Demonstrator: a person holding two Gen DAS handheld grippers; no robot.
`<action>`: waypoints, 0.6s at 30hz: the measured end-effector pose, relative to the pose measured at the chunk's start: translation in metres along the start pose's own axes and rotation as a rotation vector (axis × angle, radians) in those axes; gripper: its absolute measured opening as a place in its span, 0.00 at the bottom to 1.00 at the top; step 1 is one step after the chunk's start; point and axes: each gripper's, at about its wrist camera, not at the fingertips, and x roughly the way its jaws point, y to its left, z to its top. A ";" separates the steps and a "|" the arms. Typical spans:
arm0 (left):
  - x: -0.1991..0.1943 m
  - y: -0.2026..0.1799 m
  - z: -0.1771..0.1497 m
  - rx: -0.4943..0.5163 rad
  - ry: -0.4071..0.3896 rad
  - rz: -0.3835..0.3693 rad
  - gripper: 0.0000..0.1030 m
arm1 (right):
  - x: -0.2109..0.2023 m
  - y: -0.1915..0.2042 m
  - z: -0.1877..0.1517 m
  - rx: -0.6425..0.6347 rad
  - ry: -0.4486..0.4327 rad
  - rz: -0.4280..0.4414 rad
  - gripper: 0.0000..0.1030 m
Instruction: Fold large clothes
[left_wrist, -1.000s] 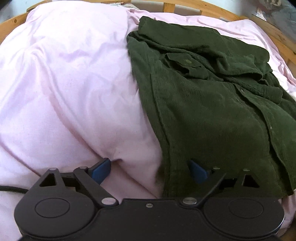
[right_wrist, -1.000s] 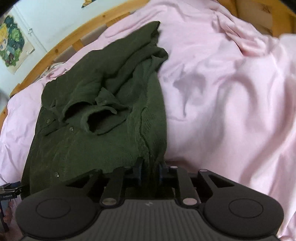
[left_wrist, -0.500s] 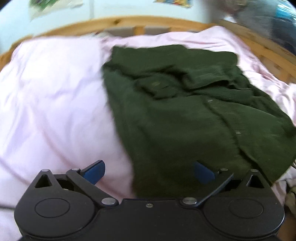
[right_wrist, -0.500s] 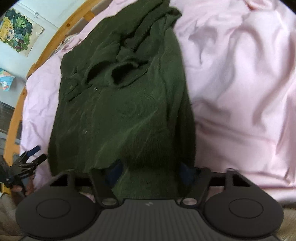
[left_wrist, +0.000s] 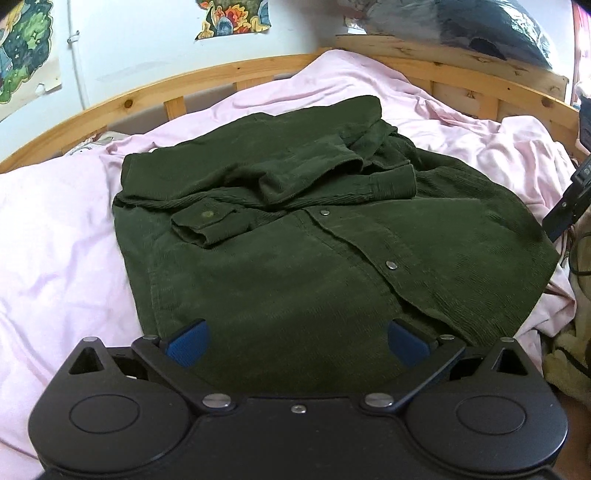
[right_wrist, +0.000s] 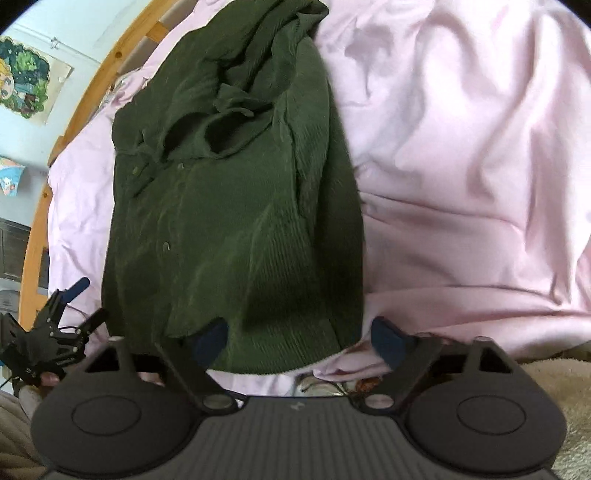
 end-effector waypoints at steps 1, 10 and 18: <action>0.000 0.001 -0.001 -0.004 0.005 -0.003 0.99 | 0.001 0.000 0.001 -0.005 -0.003 0.001 0.86; 0.001 0.006 -0.008 -0.052 0.037 -0.003 0.99 | 0.003 -0.016 0.016 0.100 -0.108 0.064 0.89; 0.000 0.011 -0.015 -0.073 0.064 0.010 0.99 | 0.013 -0.025 0.019 0.104 -0.044 0.101 0.89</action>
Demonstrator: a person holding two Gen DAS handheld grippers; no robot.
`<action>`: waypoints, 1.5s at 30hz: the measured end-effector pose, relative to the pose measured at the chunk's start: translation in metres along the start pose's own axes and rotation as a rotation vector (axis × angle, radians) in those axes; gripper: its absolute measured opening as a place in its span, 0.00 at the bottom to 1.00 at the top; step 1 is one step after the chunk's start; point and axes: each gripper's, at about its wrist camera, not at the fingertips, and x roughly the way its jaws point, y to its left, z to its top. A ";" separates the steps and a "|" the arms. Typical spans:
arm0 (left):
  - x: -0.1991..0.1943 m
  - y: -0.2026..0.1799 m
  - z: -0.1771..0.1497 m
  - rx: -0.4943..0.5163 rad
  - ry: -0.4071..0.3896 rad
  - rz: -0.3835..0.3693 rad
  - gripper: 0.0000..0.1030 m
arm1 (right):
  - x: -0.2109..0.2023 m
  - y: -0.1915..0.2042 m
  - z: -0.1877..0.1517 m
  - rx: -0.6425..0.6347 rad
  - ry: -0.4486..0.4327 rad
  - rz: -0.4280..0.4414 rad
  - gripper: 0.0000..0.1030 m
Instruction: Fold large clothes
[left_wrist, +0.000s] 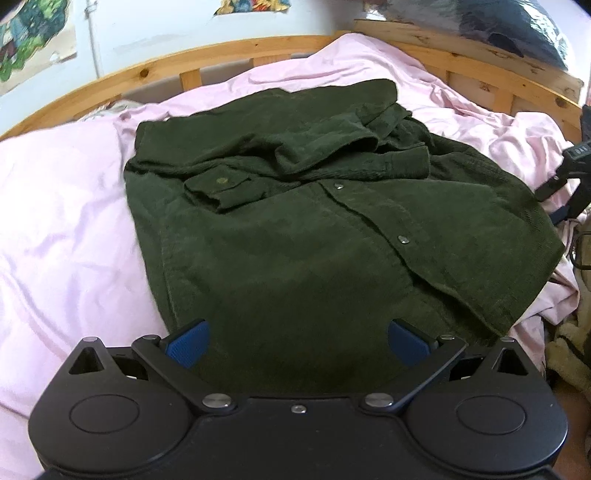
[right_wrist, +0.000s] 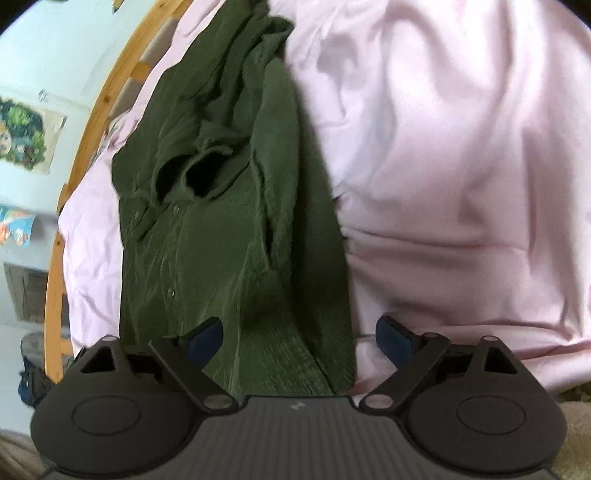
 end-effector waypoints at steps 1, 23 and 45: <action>0.000 0.002 -0.001 -0.015 0.004 0.000 0.99 | 0.002 0.000 -0.001 -0.005 0.010 0.011 0.87; -0.006 -0.001 0.000 -0.016 -0.032 -0.035 0.99 | -0.045 0.036 -0.005 -0.028 -0.171 0.264 0.20; -0.029 0.016 0.043 -0.069 -0.187 -0.194 0.99 | 0.047 0.136 0.116 0.075 -0.336 0.362 0.20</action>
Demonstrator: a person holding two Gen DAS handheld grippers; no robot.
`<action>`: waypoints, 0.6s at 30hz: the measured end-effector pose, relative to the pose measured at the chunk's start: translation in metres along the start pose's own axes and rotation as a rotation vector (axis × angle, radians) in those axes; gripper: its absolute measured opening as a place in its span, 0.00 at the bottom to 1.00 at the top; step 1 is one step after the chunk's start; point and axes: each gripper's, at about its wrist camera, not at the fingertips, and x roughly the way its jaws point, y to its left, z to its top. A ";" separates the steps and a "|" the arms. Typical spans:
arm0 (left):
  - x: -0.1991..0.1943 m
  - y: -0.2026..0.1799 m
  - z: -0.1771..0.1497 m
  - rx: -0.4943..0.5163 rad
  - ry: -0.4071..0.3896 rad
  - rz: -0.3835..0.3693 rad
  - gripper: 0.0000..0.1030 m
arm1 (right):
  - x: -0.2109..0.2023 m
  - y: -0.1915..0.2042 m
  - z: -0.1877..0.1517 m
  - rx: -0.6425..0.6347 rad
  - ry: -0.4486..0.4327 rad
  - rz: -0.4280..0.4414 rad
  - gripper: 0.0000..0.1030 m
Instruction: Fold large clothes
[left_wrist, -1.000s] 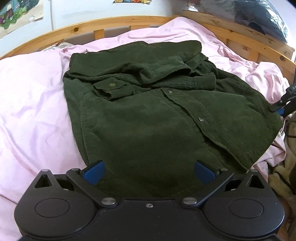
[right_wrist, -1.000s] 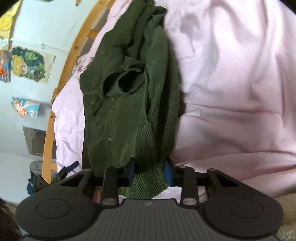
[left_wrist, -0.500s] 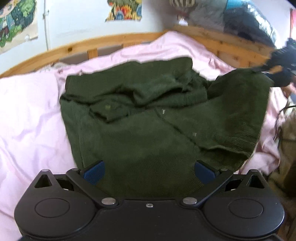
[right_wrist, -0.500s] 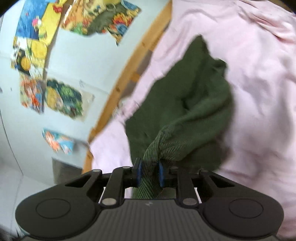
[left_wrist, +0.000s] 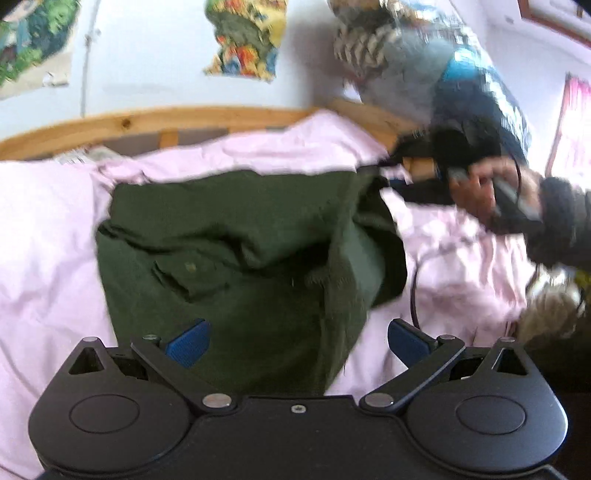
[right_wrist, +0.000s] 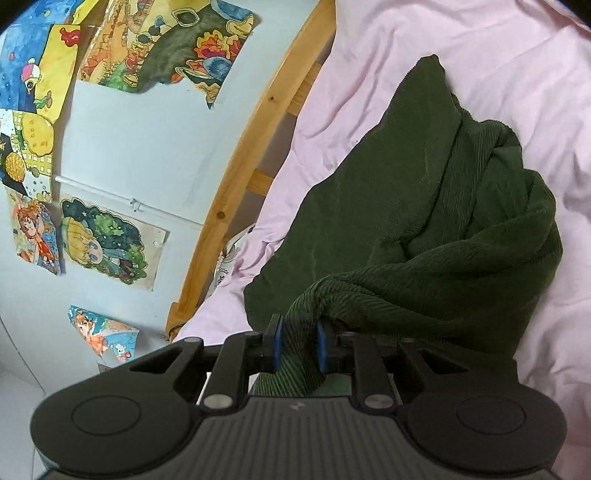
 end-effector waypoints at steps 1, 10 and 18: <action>0.007 0.000 -0.005 0.015 0.031 0.008 0.99 | -0.002 -0.001 0.001 -0.006 -0.002 0.002 0.20; 0.024 0.014 -0.057 0.020 0.267 0.155 0.94 | -0.065 -0.016 -0.010 -0.074 -0.015 0.040 0.20; -0.027 0.064 -0.074 -0.352 0.155 0.109 0.99 | -0.119 -0.054 -0.045 -0.123 0.050 -0.057 0.22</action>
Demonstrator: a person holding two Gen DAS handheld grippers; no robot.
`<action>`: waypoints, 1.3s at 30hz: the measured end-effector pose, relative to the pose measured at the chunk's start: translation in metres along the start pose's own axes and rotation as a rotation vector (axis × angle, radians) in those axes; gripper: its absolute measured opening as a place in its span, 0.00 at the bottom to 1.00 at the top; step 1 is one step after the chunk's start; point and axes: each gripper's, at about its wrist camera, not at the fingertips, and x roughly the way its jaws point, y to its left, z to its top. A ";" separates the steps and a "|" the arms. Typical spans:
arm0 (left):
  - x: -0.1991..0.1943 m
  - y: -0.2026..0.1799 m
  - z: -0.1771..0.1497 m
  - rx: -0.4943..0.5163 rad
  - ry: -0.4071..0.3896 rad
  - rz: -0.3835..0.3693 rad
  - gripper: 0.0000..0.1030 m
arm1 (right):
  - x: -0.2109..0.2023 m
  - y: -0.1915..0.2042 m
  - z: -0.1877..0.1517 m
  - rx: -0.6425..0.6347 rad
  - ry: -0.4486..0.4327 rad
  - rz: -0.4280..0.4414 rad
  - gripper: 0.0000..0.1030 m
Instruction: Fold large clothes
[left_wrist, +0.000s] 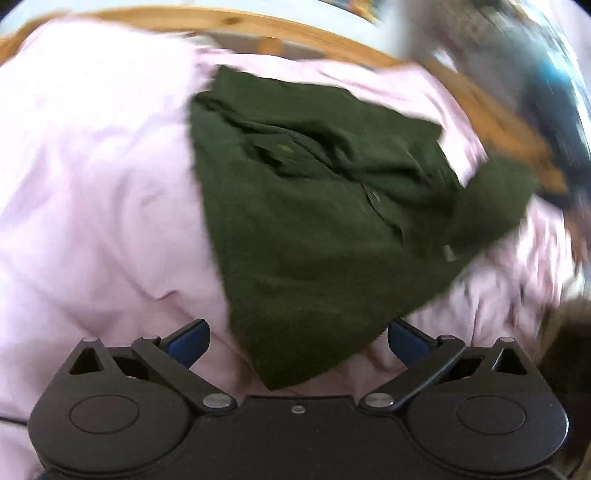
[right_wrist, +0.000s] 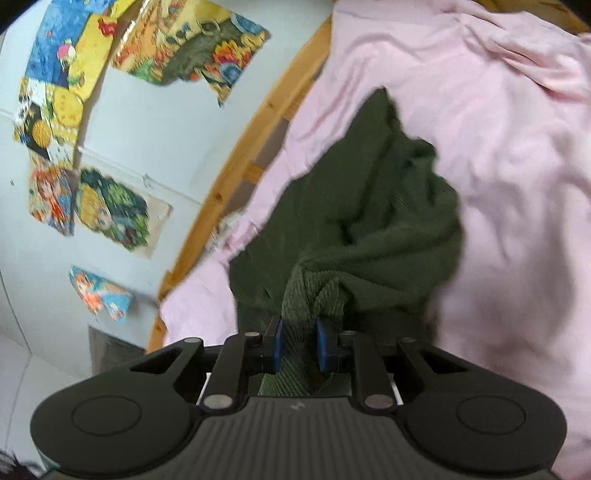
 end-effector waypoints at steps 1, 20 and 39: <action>0.002 0.007 0.003 -0.042 0.003 -0.003 0.99 | -0.003 -0.004 -0.005 -0.009 0.026 -0.030 0.26; 0.007 0.040 0.010 -0.219 0.052 -0.104 0.97 | -0.004 -0.010 -0.051 -0.223 0.196 -0.380 0.95; 0.015 0.014 0.035 -0.316 0.165 -0.109 0.18 | -0.071 -0.014 -0.049 0.094 -0.021 -0.019 0.12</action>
